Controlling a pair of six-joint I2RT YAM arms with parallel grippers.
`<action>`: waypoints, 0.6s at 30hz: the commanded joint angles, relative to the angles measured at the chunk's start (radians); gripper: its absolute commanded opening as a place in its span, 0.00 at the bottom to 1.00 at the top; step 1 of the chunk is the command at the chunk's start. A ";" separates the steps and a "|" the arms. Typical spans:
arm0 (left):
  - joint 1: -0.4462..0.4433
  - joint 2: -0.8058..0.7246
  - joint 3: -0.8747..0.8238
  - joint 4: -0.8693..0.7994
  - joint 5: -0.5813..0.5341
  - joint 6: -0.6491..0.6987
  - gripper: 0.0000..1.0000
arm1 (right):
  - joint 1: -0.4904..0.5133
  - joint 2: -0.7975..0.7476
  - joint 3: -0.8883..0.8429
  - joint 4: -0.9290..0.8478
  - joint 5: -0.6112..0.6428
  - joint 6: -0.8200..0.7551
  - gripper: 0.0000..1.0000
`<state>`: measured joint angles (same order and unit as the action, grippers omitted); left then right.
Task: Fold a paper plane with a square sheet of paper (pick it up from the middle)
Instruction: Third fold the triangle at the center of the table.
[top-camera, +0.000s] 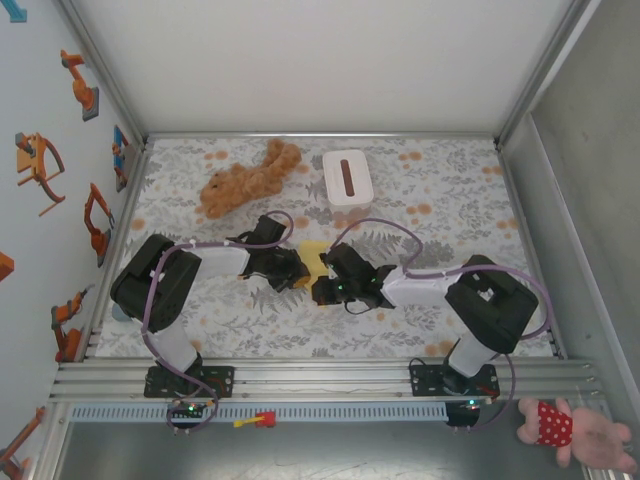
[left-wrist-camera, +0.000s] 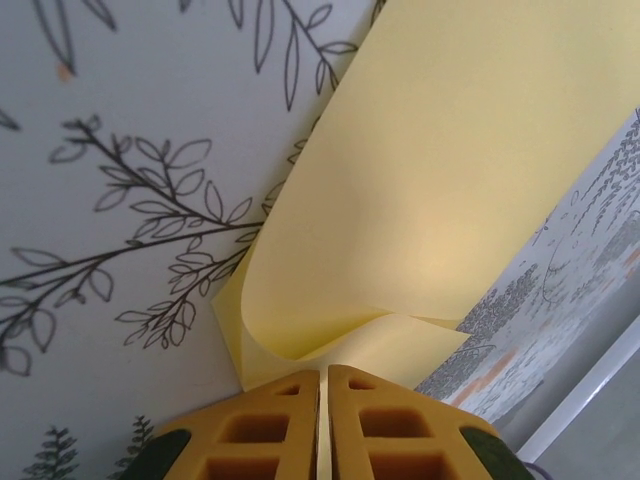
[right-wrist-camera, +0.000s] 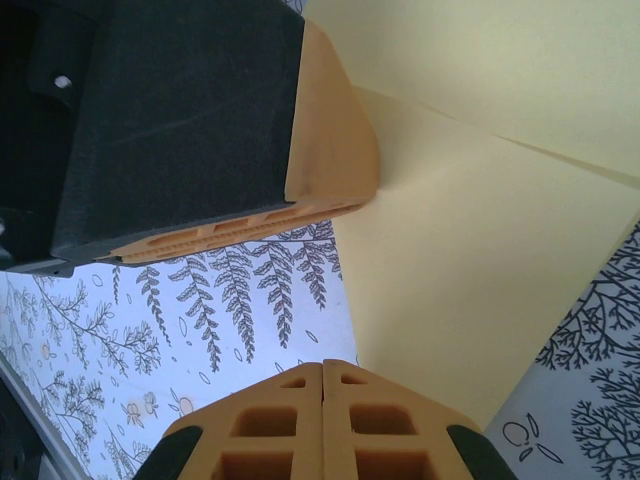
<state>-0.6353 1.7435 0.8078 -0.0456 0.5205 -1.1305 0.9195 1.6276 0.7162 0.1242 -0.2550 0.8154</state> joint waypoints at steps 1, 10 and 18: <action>-0.004 0.001 0.000 -0.011 0.004 -0.011 0.12 | -0.002 0.024 0.025 -0.020 -0.017 0.005 0.00; 0.001 -0.049 0.016 -0.027 0.030 0.023 0.18 | -0.001 0.021 0.007 -0.063 -0.015 -0.003 0.00; 0.013 -0.030 0.040 -0.061 0.047 0.099 0.19 | -0.001 0.010 -0.008 -0.084 -0.012 -0.011 0.00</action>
<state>-0.6281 1.7168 0.8238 -0.0738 0.5423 -1.0790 0.9195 1.6402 0.7158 0.0612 -0.2718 0.8146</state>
